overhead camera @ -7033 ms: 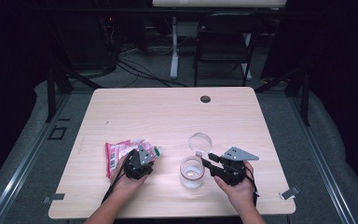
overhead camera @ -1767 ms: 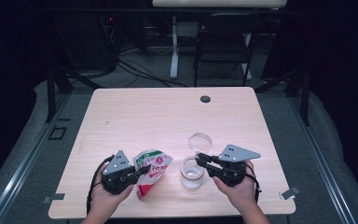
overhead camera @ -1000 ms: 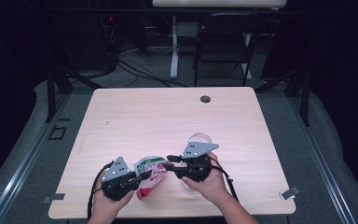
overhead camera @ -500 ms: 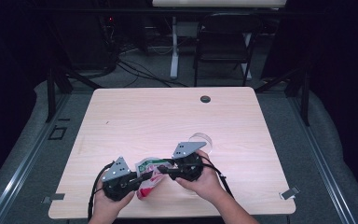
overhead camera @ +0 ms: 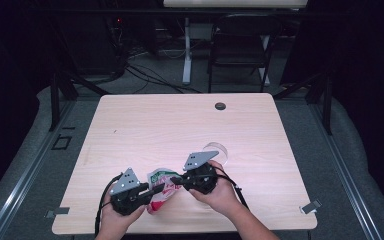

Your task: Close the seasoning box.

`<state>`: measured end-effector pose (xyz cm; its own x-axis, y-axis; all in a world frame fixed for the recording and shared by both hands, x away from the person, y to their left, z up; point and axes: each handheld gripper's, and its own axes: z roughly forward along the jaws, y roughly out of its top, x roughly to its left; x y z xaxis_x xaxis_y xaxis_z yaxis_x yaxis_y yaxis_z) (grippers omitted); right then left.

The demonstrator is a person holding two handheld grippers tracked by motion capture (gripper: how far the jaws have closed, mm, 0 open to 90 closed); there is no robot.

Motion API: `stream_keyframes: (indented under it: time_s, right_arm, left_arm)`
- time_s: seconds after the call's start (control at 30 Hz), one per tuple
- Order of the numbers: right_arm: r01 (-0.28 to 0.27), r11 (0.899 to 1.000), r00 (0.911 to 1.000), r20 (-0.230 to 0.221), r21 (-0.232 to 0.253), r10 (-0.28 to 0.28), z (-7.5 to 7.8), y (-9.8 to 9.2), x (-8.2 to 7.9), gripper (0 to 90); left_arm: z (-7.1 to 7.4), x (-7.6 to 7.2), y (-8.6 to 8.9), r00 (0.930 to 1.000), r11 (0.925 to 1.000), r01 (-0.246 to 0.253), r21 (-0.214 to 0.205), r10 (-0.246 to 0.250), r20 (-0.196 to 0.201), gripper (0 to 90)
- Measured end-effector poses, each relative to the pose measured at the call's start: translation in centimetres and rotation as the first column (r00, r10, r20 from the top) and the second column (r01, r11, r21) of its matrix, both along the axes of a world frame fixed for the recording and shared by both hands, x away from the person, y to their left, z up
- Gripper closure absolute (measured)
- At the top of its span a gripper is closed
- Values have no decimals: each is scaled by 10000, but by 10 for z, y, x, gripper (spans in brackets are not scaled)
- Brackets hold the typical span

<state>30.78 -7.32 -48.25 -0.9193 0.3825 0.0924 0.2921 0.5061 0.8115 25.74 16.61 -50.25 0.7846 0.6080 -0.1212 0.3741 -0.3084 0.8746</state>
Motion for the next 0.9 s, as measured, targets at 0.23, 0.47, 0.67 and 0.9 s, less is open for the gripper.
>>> stream_keyframes:
  time_s: [0.23,0.47,0.67,0.9]
  right_arm:
    - [154,9999,9997,183,5,-154,1,2,-1,900]
    - [412,9991,9987,309,56,-414,2,5,-2,900]
    - [403,9992,9986,337,85,-406,2,7,-1,900]
    - [299,9993,9988,379,226,-307,2,8,-2,900]
  left_arm:
    - [-3,2,2,9994,9996,-267,9,267,-227,680]
    - [-18,5,3,9923,9978,-559,346,594,-1084,600]
    - [-29,1,-3,9945,9906,-518,1269,627,-834,730]
    - [-28,1,1,9938,9909,-596,1206,702,-858,891]
